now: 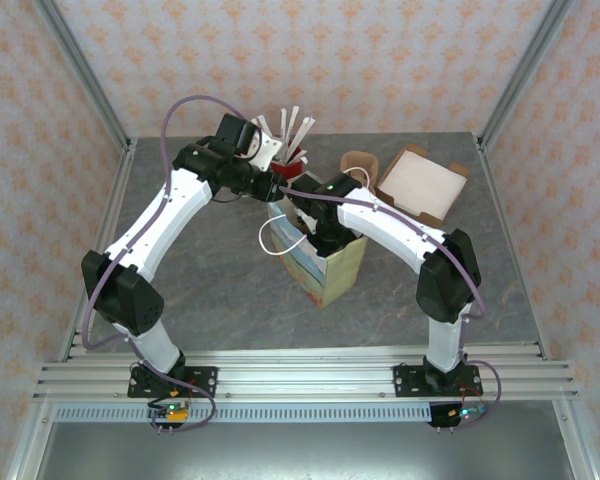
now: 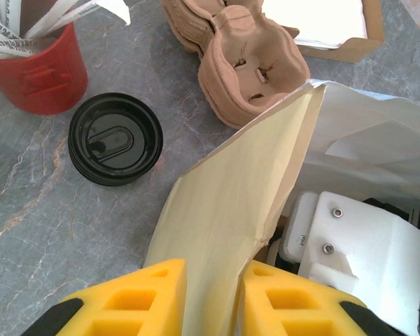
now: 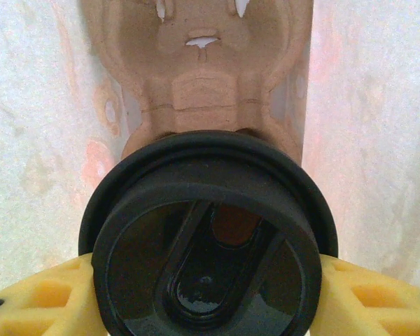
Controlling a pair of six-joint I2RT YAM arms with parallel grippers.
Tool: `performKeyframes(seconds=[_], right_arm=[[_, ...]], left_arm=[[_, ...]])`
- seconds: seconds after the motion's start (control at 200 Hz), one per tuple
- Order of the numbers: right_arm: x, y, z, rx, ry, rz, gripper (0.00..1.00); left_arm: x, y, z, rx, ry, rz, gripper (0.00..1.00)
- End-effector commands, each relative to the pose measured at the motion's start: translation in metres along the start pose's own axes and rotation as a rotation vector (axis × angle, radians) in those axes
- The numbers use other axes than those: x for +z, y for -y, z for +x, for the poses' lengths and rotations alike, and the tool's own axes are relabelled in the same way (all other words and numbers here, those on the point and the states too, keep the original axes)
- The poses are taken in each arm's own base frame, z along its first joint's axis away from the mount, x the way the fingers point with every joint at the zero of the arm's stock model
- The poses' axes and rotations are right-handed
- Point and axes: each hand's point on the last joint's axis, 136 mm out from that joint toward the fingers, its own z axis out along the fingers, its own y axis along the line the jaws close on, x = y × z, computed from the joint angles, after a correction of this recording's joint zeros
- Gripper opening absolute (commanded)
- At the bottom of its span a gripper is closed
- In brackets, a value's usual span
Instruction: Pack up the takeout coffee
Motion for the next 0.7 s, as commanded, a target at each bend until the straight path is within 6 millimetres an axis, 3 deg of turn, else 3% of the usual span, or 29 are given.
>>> performKeyframes(seconds=[0.0,0.315,0.696], right_arm=[[0.062,0.021,0.036,-0.011,-0.248,0.105,0.42],[0.069,0.031,0.039,-0.009,-0.276,0.157,0.42],[0.043,0.023,0.023,-0.027,-0.207,0.165,0.42]], left_arm=[[-0.013,-0.001,-0.004,0.002,0.036,-0.017,0.25],[-0.015,0.0,-0.004,0.004,0.04,-0.016,0.25],[-0.015,0.0,-0.004,0.005,0.042,-0.014,0.25]])
